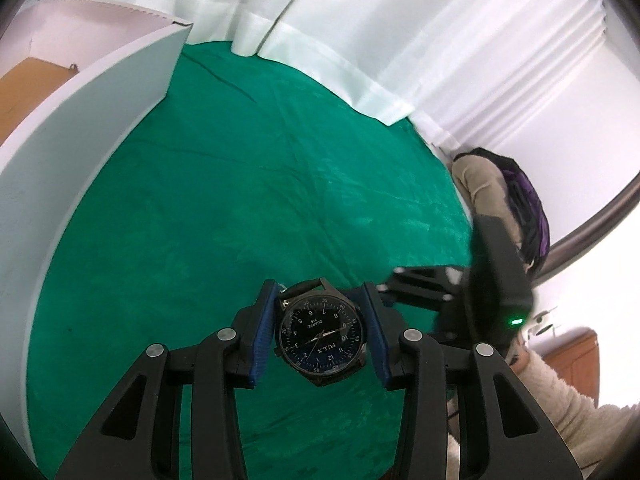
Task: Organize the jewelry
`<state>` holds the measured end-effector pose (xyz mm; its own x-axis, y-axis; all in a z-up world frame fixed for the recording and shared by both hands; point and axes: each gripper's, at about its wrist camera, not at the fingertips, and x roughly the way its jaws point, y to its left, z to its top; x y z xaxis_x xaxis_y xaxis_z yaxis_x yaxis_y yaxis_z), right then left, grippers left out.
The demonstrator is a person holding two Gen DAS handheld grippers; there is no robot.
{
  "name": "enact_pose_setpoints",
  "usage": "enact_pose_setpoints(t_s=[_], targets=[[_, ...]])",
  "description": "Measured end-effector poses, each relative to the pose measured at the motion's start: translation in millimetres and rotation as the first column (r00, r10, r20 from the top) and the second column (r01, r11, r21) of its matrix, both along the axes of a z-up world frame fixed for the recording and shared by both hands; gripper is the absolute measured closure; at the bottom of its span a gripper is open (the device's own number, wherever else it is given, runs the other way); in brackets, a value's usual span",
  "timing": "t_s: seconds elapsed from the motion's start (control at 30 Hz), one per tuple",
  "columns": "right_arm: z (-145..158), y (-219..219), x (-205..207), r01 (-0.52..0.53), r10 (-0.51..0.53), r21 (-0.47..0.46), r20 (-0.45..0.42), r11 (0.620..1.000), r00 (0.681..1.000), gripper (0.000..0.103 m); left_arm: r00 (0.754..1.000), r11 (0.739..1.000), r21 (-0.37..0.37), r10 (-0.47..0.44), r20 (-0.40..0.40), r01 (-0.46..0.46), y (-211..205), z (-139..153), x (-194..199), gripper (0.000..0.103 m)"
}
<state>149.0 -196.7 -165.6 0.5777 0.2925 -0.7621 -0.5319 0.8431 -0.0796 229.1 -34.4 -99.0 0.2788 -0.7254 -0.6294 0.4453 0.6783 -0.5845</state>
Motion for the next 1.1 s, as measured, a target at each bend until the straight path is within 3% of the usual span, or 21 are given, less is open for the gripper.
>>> enact_pose_setpoints(t_s=[0.3,0.57,0.77,1.1], targets=[[70.4,6.0,-32.4,0.011,-0.015,0.041,0.097,0.999,0.995,0.083,1.0,0.999,-0.034,0.008,-0.027,-0.009,2.8,-6.9,1.3,0.061],[111.2,21.8,-42.3,0.017,-0.029,0.084,0.153,0.996,0.988,0.083,0.991,0.991,-0.132,0.018,-0.135,-0.036,5.1,-25.1,8.0,0.063],[123.4,16.5,-42.3,0.022,-0.046,0.167,0.146,0.986,0.988,0.085,0.99,0.985,-0.167,0.025,-0.141,-0.049,12.1,-21.7,6.7,0.038],[153.0,23.5,-58.0,-0.014,-0.028,0.195,0.213,0.981,0.977,0.085,0.994,0.988,-0.144,0.046,-0.099,-0.06,27.3,-8.0,-10.3,0.037]])
